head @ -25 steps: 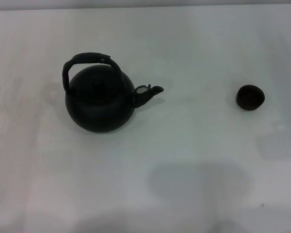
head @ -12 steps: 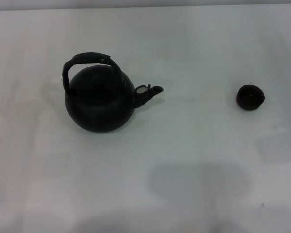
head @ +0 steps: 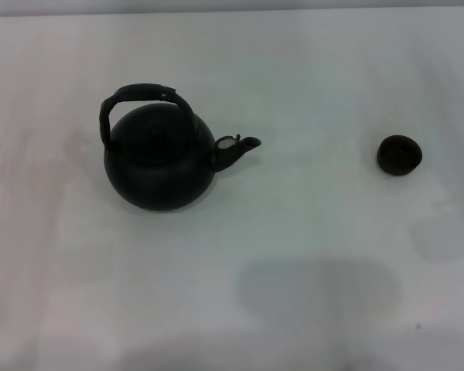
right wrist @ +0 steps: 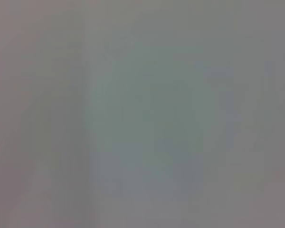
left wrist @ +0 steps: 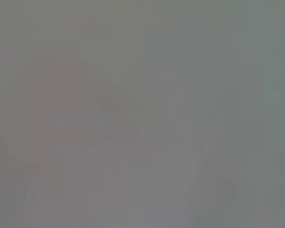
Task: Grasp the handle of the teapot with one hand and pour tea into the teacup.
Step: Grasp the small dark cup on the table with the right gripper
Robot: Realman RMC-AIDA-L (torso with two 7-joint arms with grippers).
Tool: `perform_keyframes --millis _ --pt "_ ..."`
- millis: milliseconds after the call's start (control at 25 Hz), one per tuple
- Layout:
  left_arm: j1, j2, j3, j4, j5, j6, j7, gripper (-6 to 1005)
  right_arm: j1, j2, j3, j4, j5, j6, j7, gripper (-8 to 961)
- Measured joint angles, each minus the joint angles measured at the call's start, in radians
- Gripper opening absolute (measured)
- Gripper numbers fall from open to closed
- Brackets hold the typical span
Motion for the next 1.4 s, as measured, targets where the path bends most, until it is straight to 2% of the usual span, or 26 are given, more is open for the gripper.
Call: perform_keyframes --millis 160,320,400,560,760,880,1080,1280,1400 --pt "0.0 0.0 0.0 0.0 0.0 0.0 0.0 762 -0.014 -0.027 -0.005 0.06 -0.088 0.005 0.094 829" --pt "0.001 0.001 0.0 0.0 0.0 0.0 0.0 762 -0.022 -0.062 -0.011 0.161 -0.209 0.01 0.24 829" --pt "-0.001 0.001 0.0 0.0 0.0 0.0 0.0 762 -0.021 -0.073 -0.011 0.216 -0.273 0.016 0.296 829" --pt "-0.005 0.002 0.0 0.0 0.0 0.0 0.0 762 -0.004 -0.091 -0.011 0.319 -0.423 0.033 0.43 830" --pt "-0.007 0.002 0.0 0.002 0.0 -0.001 0.0 762 0.032 -0.098 -0.006 0.449 -0.59 0.083 0.587 830" --pt "-0.007 0.002 0.0 0.003 0.0 0.0 0.0 762 0.043 -0.097 -0.006 0.538 -0.674 0.108 0.673 831" --pt "-0.007 0.002 0.0 0.002 0.0 0.0 0.0 761 0.074 -0.076 -0.011 0.665 -0.832 0.141 0.793 831" --pt "-0.008 0.002 0.0 0.002 0.0 0.0 0.0 761 0.117 -0.035 -0.012 0.733 -1.003 0.141 0.837 833" --pt "-0.008 0.002 0.0 0.002 0.0 0.0 0.0 761 0.139 -0.004 -0.012 0.78 -1.121 0.114 0.85 833"
